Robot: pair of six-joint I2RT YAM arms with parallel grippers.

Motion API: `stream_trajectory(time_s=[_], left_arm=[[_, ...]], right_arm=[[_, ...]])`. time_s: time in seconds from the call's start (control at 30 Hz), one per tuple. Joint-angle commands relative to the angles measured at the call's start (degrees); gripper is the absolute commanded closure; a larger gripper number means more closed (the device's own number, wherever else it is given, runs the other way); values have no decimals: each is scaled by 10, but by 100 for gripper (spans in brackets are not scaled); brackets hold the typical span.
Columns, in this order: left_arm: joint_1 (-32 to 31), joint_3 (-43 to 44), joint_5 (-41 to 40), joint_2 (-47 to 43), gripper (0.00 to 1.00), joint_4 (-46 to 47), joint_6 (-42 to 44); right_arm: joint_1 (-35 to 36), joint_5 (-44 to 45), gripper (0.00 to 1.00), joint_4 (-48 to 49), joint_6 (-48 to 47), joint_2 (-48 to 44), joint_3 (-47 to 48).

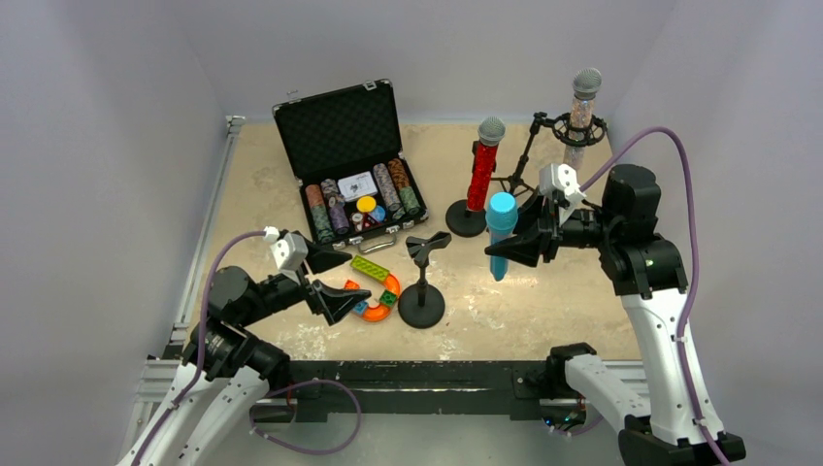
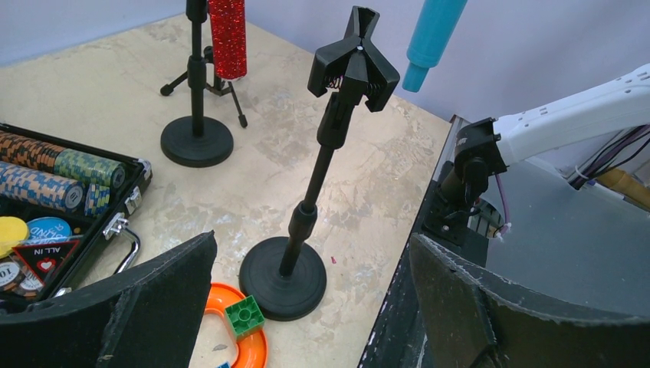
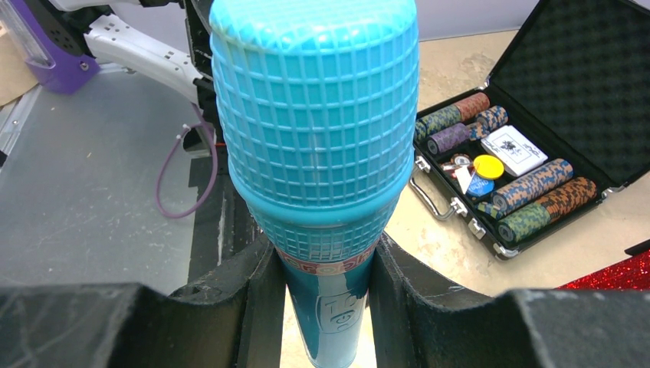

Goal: Attach the microphones to the stand

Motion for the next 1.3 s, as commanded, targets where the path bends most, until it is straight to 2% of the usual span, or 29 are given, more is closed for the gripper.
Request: stream_trajectory(time_s=[0.0, 0.57, 0.87, 1.27], left_arm=[[1, 1, 4, 4, 1, 12, 12], [1, -12, 81, 6, 1, 69, 100], [0, -8, 119, 32, 1, 92, 111], [-23, 34, 136, 76, 1, 28, 208]], right_arm=[[-4, -18, 100, 16, 5, 3, 9], [-4, -22, 100, 13, 6, 9, 13], [-4, -22, 100, 12, 4, 12, 14], [-4, -24, 100, 3, -1, 25, 29]])
